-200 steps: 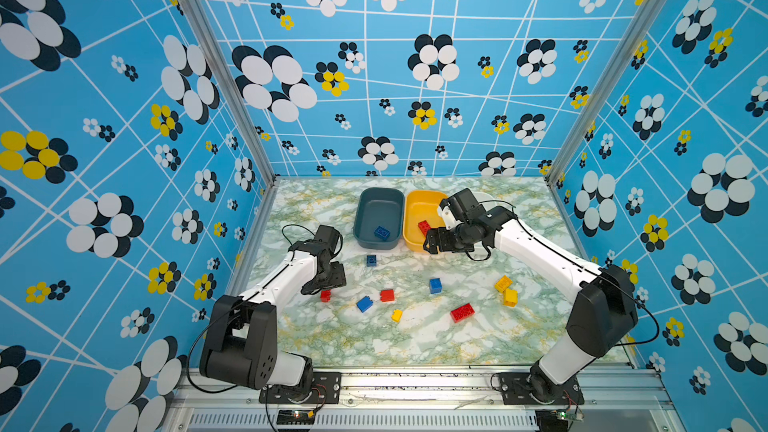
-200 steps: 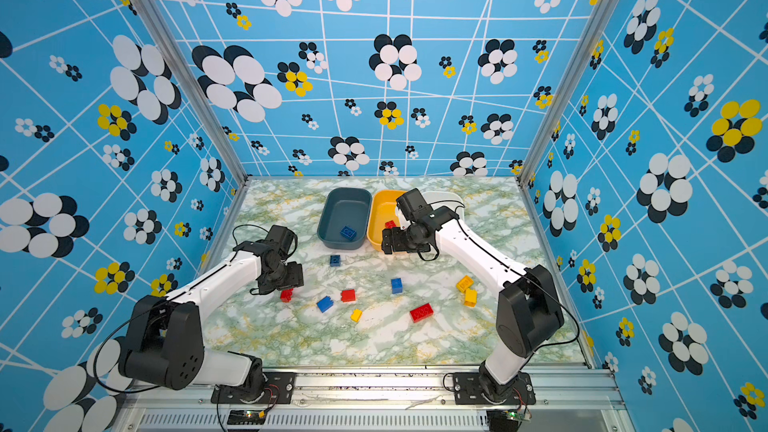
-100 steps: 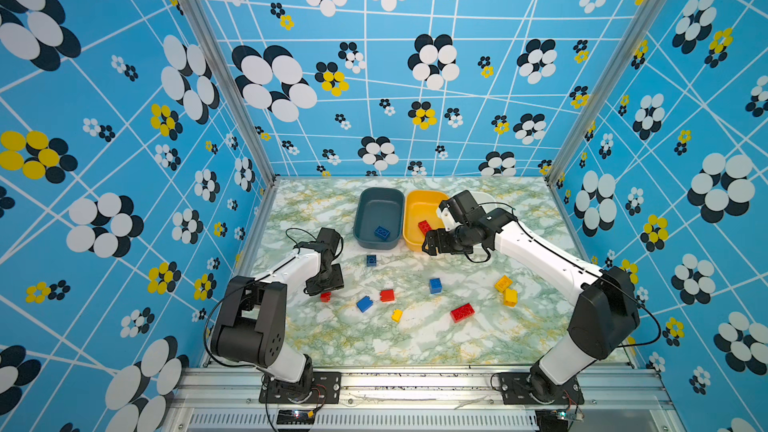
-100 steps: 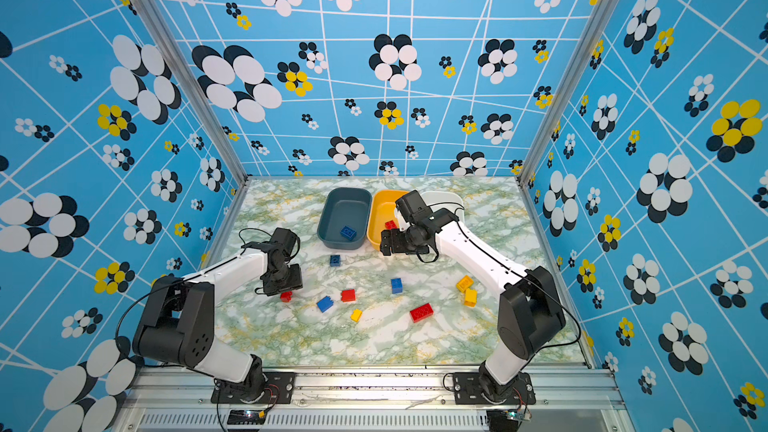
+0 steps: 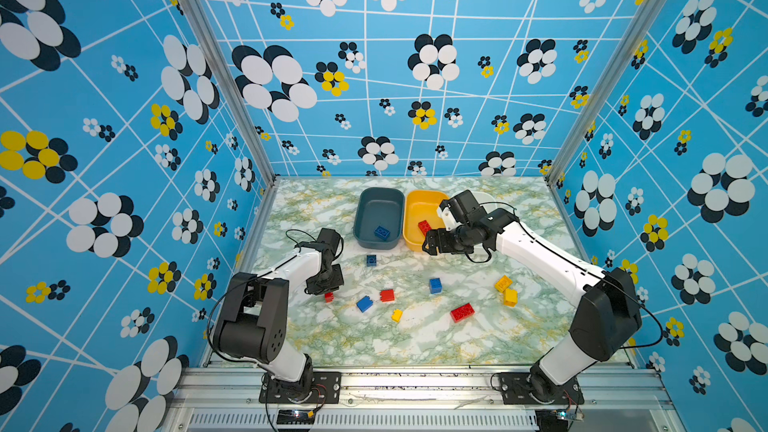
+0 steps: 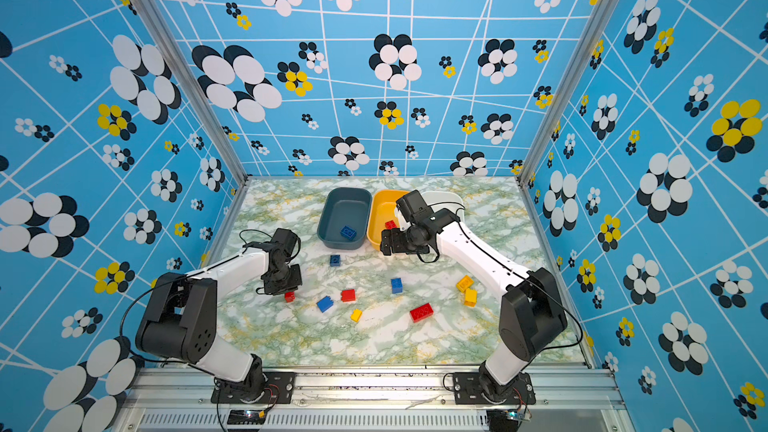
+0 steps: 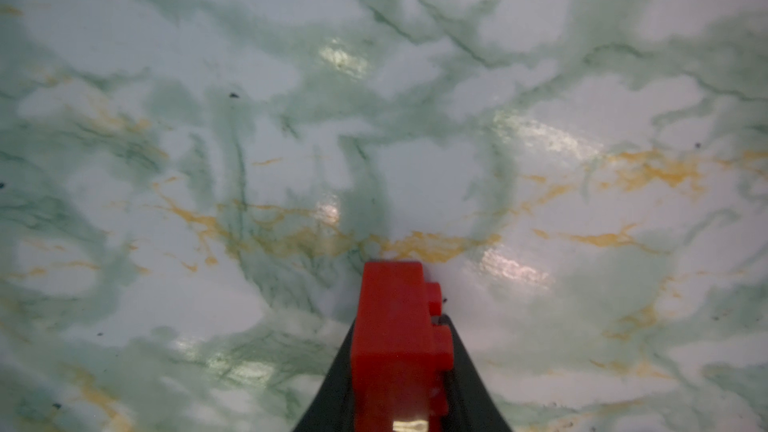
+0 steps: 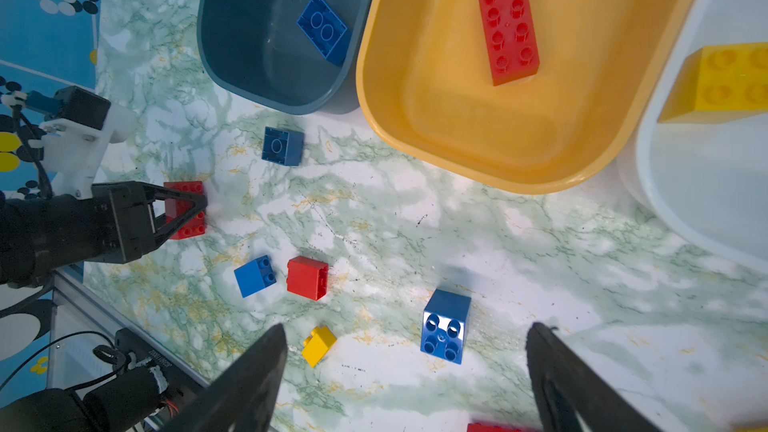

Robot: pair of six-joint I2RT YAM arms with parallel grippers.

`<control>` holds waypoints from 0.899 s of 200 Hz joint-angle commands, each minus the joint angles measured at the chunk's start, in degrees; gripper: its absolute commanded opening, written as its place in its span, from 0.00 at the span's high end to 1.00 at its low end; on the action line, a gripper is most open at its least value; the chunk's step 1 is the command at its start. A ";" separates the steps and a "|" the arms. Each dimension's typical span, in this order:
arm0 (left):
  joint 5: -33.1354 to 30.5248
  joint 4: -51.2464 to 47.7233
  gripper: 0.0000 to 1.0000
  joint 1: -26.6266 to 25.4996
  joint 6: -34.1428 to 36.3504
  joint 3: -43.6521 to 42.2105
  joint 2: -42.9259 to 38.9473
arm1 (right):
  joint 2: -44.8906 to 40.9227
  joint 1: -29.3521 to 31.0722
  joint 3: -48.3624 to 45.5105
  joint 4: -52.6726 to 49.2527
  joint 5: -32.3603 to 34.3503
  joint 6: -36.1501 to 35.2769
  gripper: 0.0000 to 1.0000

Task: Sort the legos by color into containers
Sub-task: 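Lower the left gripper onto the red brick and close it, then carry the red brick into the yellow bin with the left while the right advances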

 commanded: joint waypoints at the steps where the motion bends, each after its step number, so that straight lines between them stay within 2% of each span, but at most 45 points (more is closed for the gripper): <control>1: -0.24 -1.35 0.84 0.19 -0.86 -0.54 -1.83 | -2.03 0.27 -1.79 0.61 -0.39 1.13 0.09; 16: -0.30 -1.74 0.88 -0.47 -1.23 0.01 -3.02 | -2.60 0.32 -2.89 1.12 -0.64 1.54 0.08; 41: -0.87 -3.06 0.88 -2.82 -1.88 2.19 -4.61 | -4.25 0.26 -5.18 2.17 -0.70 2.48 0.06; 98: -1.88 -5.25 0.88 -11.07 -4.56 11.59 -5.07 | -8.72 0.01 -10.61 3.41 -0.21 3.83 0.03; 139: -2.38 -5.18 0.89 -17.06 -6.00 20.12 -3.21 | -12.07 -0.72 -13.64 3.51 0.27 4.96 0.02; 180: -2.23 -4.37 0.89 -22.12 -6.68 29.46 2.44 | -15.09 -2.02 -16.43 3.64 0.40 6.09 0.01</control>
